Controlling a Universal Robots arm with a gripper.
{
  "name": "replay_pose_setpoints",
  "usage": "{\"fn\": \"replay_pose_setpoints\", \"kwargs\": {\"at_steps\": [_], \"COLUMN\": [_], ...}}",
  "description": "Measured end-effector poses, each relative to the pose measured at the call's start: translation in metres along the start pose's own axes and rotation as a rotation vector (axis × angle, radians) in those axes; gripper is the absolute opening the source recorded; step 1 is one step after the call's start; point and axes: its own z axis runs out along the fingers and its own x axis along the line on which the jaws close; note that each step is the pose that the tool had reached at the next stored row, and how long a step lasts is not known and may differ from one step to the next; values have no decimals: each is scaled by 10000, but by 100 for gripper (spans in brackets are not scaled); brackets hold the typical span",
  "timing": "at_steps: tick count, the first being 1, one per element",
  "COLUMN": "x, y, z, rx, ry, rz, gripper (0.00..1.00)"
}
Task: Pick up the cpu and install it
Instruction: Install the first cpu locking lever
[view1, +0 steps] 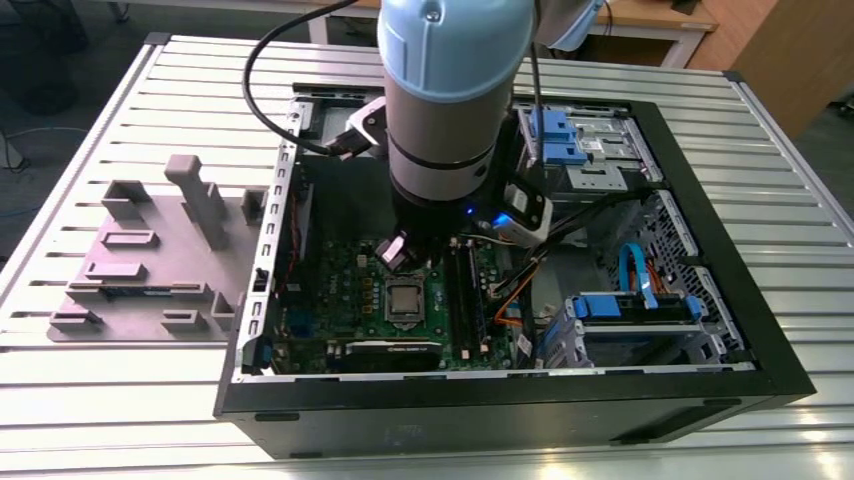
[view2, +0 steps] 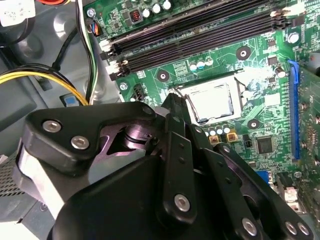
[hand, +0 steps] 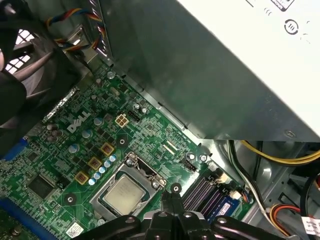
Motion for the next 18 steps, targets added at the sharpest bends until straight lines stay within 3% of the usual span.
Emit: {"fn": "replay_pose_setpoints", "kwargs": {"at_steps": [5, 12, 18], "x": [6, 19, 23], "y": [-3, -2, 19], "z": [35, 82, 97], "rx": [71, 220, 251], "ry": [-13, 24, 30], "rz": [353, 825, 914], "gripper": [11, 11, 11]}}
